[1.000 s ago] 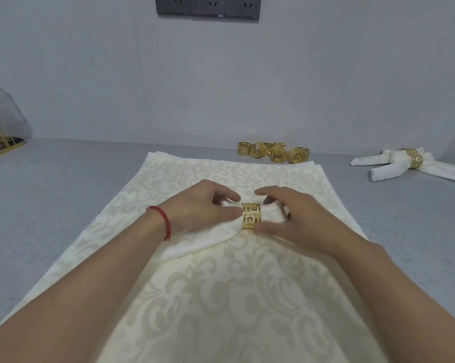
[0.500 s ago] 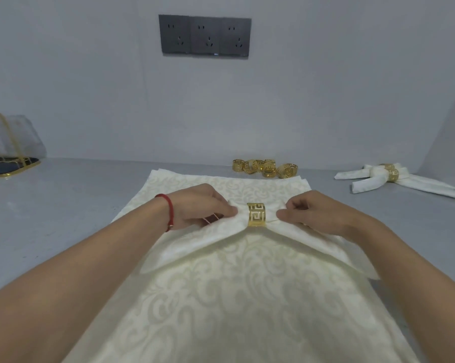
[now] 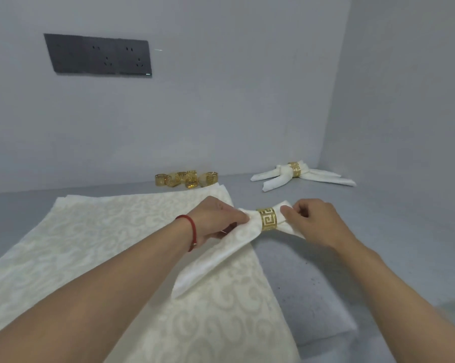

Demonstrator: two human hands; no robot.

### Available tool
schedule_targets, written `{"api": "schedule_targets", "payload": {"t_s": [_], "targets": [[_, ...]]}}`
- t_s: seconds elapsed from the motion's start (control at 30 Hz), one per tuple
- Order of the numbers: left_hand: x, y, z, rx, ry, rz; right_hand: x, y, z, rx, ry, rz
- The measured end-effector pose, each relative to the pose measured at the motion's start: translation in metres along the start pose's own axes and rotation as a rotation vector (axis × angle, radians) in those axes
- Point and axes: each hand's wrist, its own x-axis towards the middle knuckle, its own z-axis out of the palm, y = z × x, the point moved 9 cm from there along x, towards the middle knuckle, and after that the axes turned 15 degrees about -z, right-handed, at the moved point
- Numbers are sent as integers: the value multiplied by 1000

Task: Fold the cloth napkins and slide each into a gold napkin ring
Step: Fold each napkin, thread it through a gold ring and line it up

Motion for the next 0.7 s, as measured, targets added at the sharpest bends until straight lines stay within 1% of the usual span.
{"api": "schedule_targets", "payload": {"t_s": [0.07, 0.13, 0.2, 0.23, 0.3, 0.37, 0.47, 0.53, 0.57, 0.6, 0.67, 0.7], "targets": [[20, 15, 26, 34, 14, 21, 0, 26, -14, -119, 57, 33], [41, 26, 45, 66, 46, 25, -1, 40, -25, -292, 128, 48], [65, 39, 66, 131, 82, 36, -2, 48, -32, -492, 197, 6], [75, 45, 76, 174, 105, 41, -1, 50, -28, -550, 193, -36], [93, 53, 91, 261, 138, 32, 3, 58, -9, -554, 94, -89], [112, 58, 104, 330, 148, 15, 15, 77, 5, -533, 1, -86], [130, 65, 113, 359, 120, 51, 39, 93, 8, -563, 11, -116], [137, 70, 106, 348, 150, 88, 56, 105, 9, -595, 25, -131], [141, 71, 95, 372, 209, 115, 64, 112, 10, -611, 31, -130], [142, 72, 80, 436, 300, 157, 70, 119, 8, -630, 45, -123], [147, 65, 44, 590, 547, 203, 88, 139, 6, -641, 98, -90], [150, 59, 28, 635, 644, 208, 99, 148, 6, -630, 130, -72]]}}
